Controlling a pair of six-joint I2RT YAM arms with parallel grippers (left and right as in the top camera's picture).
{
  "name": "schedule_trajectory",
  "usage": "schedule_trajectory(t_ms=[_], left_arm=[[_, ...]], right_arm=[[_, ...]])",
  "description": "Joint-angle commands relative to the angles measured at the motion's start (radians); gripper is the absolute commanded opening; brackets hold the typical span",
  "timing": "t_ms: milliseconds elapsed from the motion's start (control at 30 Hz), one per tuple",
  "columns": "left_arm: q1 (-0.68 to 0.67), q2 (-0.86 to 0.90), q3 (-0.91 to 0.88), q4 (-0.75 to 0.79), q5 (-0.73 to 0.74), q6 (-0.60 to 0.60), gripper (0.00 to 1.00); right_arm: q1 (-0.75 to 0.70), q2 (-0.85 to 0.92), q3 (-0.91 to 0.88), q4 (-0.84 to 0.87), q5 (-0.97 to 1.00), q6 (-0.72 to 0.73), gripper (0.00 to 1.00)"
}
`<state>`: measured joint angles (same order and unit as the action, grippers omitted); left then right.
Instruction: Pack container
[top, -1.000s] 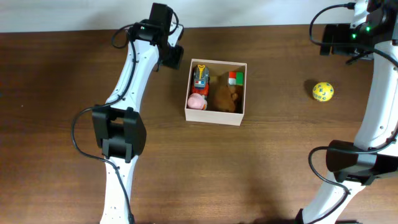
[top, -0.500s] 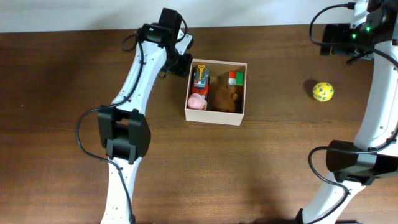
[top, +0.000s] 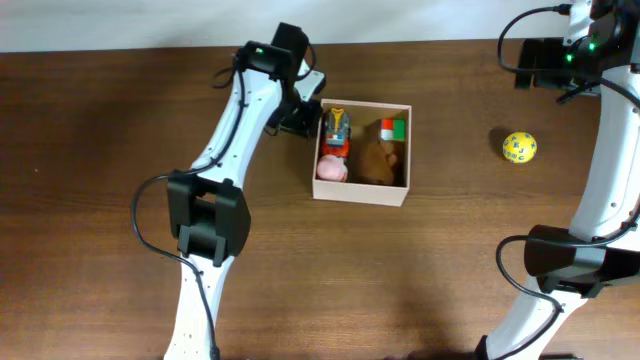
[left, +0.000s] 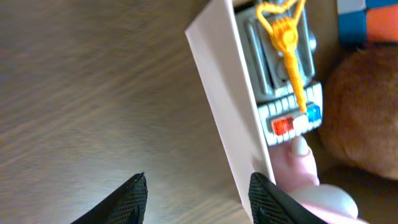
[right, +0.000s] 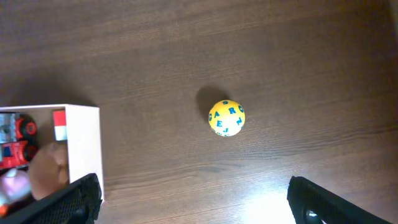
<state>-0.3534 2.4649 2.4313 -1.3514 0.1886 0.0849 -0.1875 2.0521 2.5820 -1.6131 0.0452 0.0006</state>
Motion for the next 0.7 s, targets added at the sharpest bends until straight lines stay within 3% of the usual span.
schedule_trajectory(t_ms=[0,500,667], left_arm=[[-0.031,-0.011,0.006,-0.029,0.063,-0.006,0.55],[0.054,-0.014,0.011,-0.044,-0.034,-0.014,0.56],[0.144,-0.015,0.041,-0.025,-0.092,-0.072,0.68]], right_arm=[[-0.003,0.002,0.006,0.001,0.009,0.008,0.99],[-0.003,0.002,0.006,0.001,0.009,0.008,0.99],[-0.003,0.002,0.006,0.001,0.009,0.008,0.99]])
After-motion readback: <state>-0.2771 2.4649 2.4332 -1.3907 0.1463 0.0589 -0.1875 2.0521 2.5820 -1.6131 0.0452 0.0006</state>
